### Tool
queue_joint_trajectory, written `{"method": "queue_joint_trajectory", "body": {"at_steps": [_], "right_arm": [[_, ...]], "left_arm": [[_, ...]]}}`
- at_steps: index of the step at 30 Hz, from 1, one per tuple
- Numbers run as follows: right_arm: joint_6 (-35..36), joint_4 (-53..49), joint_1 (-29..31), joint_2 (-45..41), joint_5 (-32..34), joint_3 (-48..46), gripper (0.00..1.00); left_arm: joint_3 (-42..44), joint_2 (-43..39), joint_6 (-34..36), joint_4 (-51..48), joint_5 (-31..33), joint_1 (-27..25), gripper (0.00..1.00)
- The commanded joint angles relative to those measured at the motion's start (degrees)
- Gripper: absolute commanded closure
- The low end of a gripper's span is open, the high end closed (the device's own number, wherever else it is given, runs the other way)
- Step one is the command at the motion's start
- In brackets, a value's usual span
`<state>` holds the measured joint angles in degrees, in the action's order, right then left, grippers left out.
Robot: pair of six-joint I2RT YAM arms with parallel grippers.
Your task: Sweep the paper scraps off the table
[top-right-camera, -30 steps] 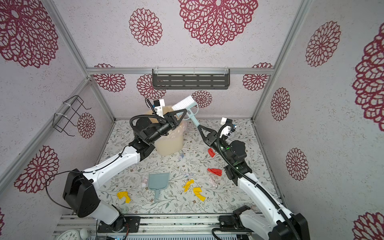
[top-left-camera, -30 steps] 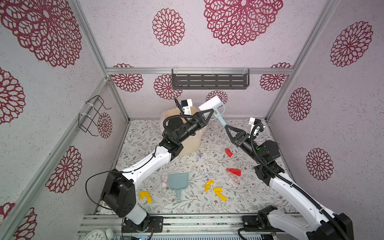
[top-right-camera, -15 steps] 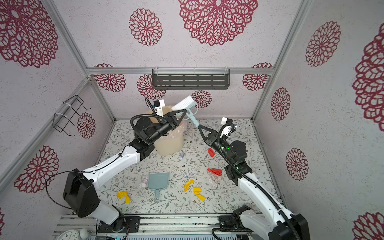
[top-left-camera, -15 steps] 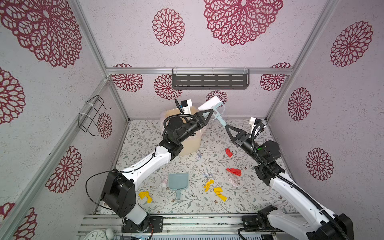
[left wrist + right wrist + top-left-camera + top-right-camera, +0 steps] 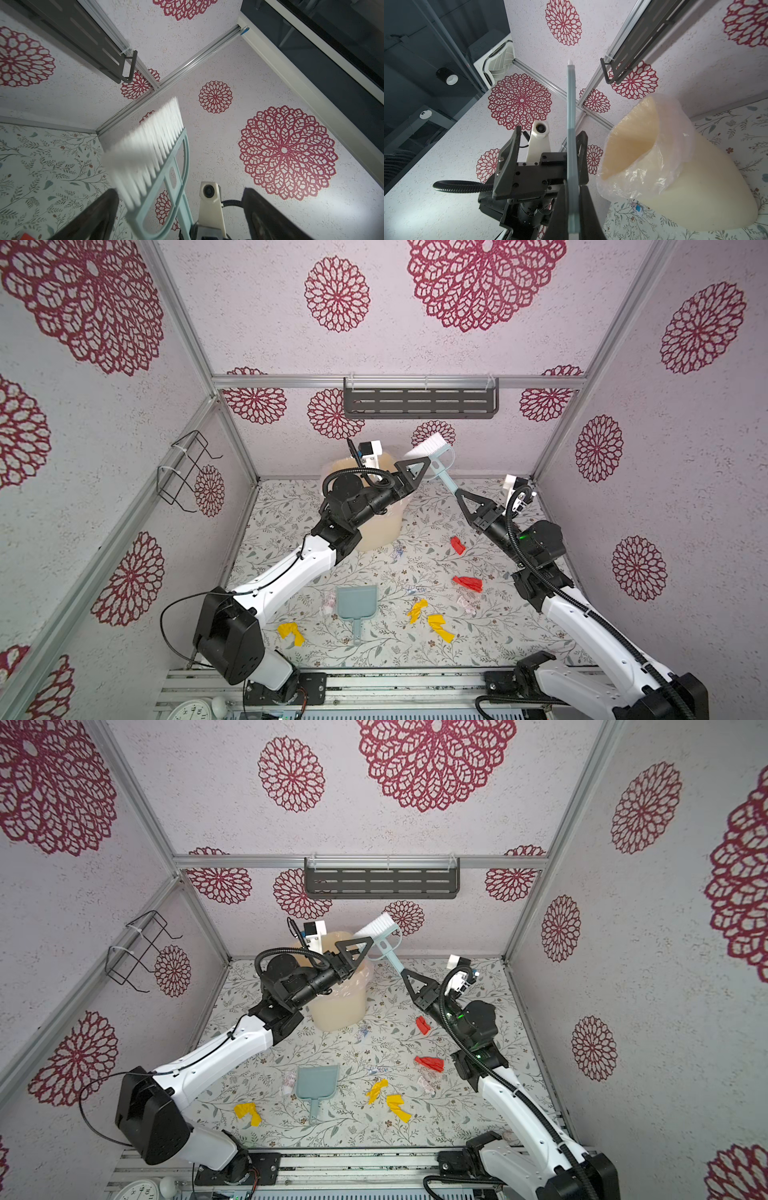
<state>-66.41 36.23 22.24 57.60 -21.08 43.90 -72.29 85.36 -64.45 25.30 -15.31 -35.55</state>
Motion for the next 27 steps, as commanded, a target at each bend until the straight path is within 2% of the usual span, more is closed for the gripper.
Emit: {"method": "queue_joint_trajectory", "body": {"at_steps": [1, 7, 11, 17, 22, 27], "right_arm": [[1.11, 0.98, -1.38, -1.62, -0.6, 2.88, 1.0], [2.22, -3.75, -4.86, -2.99, -2.9, 4.35, 1.0], [2.6, -6.41, -7.9, -4.57, -4.76, 4.61, 1.0], [2.86, -10.95, -12.48, -7.81, -7.34, 3.82, 1.0], [3.47, -15.5, -15.15, -10.77, -8.69, 3.0, 1.0], [4.47, -20.06, -16.51, -13.46, -8.98, 1.89, 1.0]], "left_arm": [[1.89, -4.03, 2.5, -5.51, 1.75, 0.82, 0.03], [4.36, -11.78, 6.67, -20.9, 5.46, 1.31, 0.03], [3.63, -17.37, 10.93, -37.75, 11.08, 1.18, 0.03], [1.35, -21.21, 16.15, -63.26, 17.5, -0.64, 0.03], [3.73, -23.21, 14.28, -75.86, 21.34, -5.87, 0.03], [8.93, -24.25, 7.42, -82.42, 24.63, -13.6, 0.03]]}}
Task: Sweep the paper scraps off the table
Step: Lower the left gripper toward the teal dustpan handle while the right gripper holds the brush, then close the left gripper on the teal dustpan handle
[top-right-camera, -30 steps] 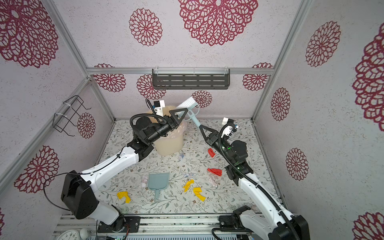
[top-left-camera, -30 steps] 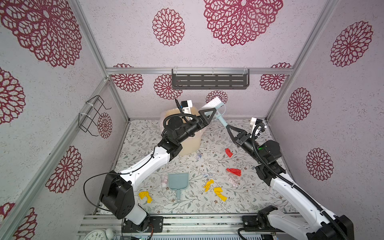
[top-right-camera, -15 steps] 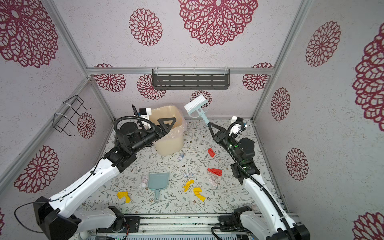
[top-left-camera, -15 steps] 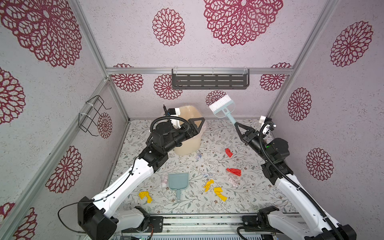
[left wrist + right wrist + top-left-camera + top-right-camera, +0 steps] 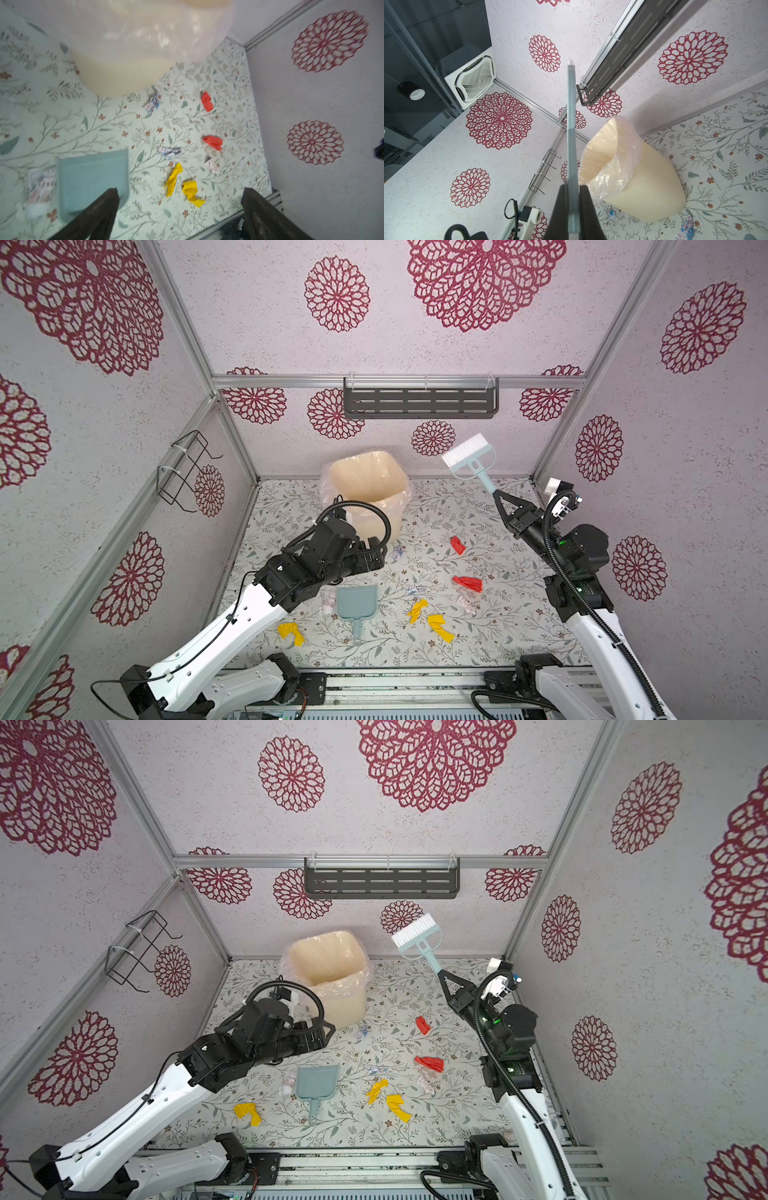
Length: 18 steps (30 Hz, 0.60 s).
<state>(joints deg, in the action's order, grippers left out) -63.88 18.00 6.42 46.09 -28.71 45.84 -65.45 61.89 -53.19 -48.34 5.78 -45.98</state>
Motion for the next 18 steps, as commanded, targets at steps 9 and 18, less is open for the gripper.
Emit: {"method": "queue_joint_trajectory", "body": {"at_steps": [9, 18], "right_arm": [[3.49, -7.54, -1.14, -5.18, -1.05, -1.09, 1.0], [3.73, -10.98, -1.23, -8.44, -1.26, -1.91, 1.0]], "left_arm": [[11.19, 2.96, -12.98, -10.8, 3.12, -14.34, 0.01], [19.83, 2.17, -22.38, -5.02, 11.39, -22.68, 0.08]]}}
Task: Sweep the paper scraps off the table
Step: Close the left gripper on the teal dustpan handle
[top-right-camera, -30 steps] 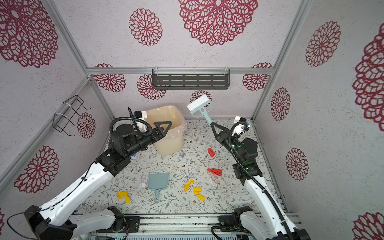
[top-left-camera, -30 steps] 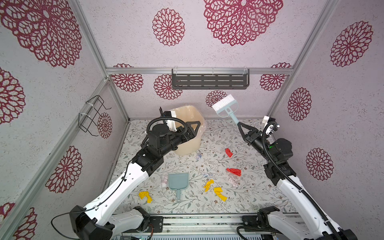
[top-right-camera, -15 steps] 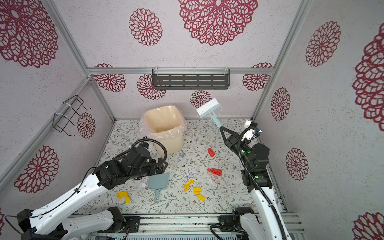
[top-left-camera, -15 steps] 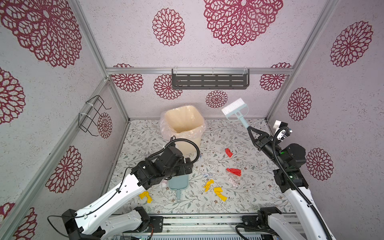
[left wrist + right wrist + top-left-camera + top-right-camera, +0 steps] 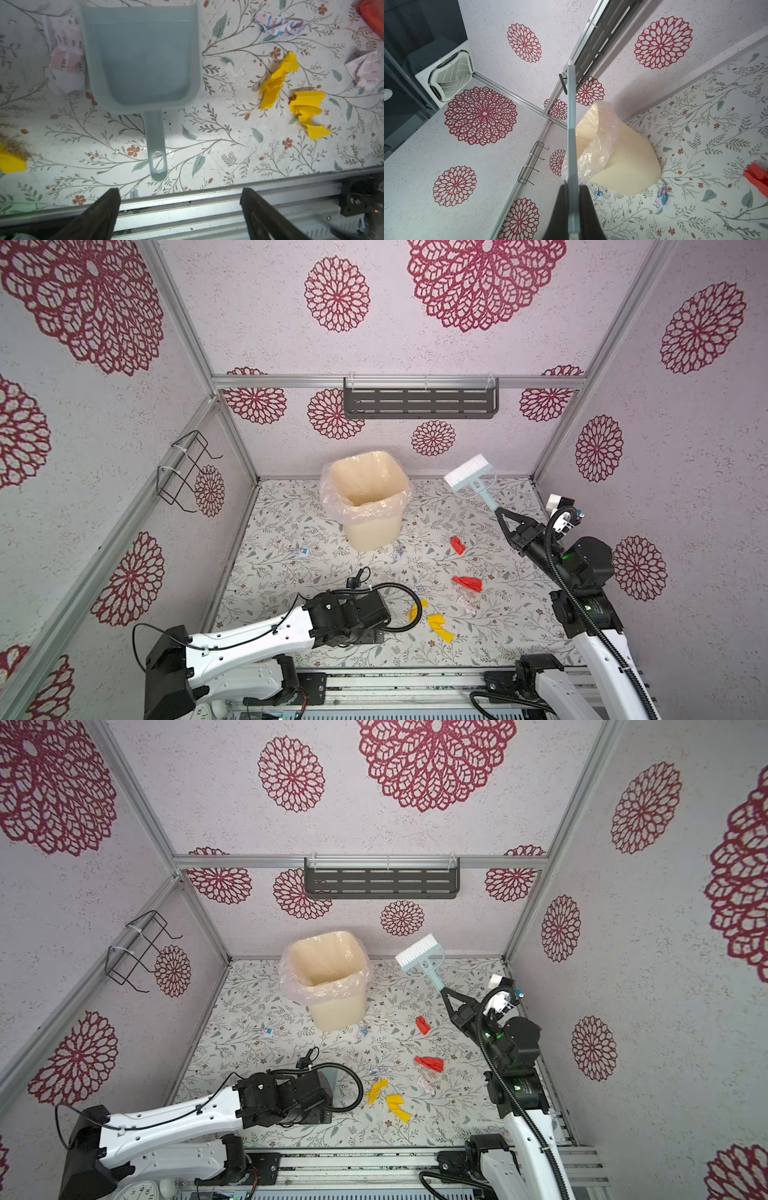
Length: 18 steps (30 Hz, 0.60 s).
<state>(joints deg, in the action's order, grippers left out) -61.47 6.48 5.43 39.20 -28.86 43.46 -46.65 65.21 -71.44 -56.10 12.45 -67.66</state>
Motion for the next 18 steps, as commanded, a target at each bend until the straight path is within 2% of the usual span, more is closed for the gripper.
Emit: {"method": "queue_joint_trajectory", "body": {"at_steps": [1, 9, 18], "right_arm": [[1.25, 0.13, -0.29, -1.79, -1.03, 0.62, 1.0], [2.14, -4.5, -0.25, -2.76, -0.33, 3.39, 1.0], [2.67, -3.94, -0.34, -1.65, -1.31, 4.25, 1.0]], "left_arm": [[1.89, -1.15, -4.32, 2.86, 5.11, -1.04, 0.1], [9.75, -0.41, -3.36, 12.86, 5.19, -1.38, 0.19], [13.06, 5.01, -5.09, 18.83, 9.09, -2.71, 0.27]]}}
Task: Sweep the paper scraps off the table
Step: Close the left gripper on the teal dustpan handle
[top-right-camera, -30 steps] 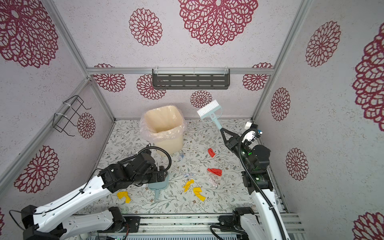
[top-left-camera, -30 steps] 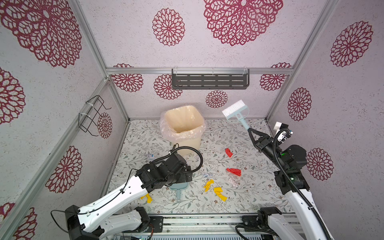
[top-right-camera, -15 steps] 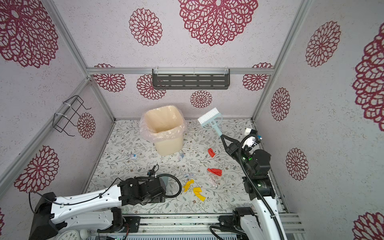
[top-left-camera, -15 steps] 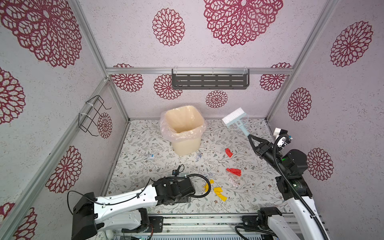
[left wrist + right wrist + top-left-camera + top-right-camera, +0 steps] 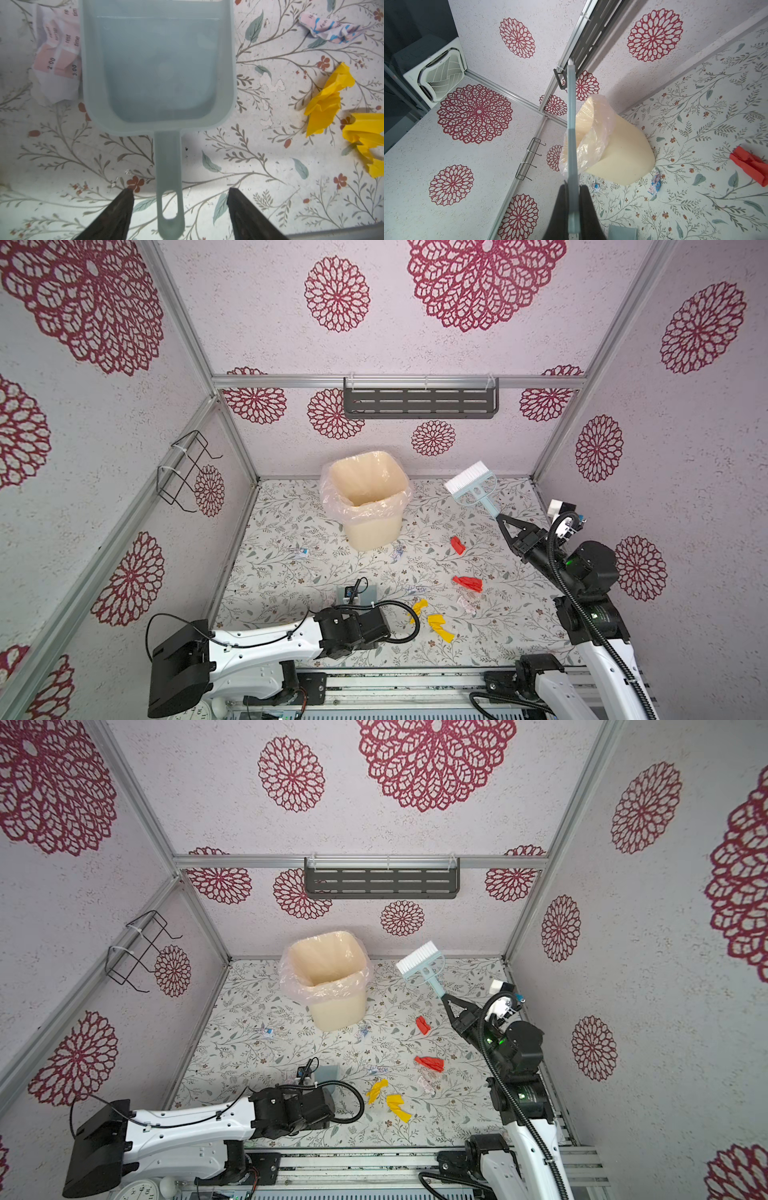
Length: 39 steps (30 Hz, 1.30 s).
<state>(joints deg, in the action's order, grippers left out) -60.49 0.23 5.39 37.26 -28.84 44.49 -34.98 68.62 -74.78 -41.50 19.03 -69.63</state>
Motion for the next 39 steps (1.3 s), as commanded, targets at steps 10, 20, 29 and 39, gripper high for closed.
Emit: {"method": "queue_joint_trajectory", "body": {"at_steps": [10, 20, 29, 39], "right_arm": [[2.2, 3.21, -0.64, 2.17, -3.0, 4.59, 1.0], [1.84, 3.37, -0.73, 1.45, -2.45, 3.51, 1.0], [1.93, 3.02, -0.73, 0.9, -2.28, 3.43, 1.0], [2.04, 2.41, -0.77, 0.12, -1.83, 3.18, 1.0]], "left_arm": [[2.69, 5.49, -4.84, 7.43, 4.35, -1.42, 0.36], [4.92, 4.56, -5.2, 7.84, 4.13, -1.39, 0.45], [4.84, 5.02, -4.85, 8.01, 4.44, -1.45, 0.55], [4.66, 5.38, -4.8, 7.79, 3.69, -1.74, 0.69]]}}
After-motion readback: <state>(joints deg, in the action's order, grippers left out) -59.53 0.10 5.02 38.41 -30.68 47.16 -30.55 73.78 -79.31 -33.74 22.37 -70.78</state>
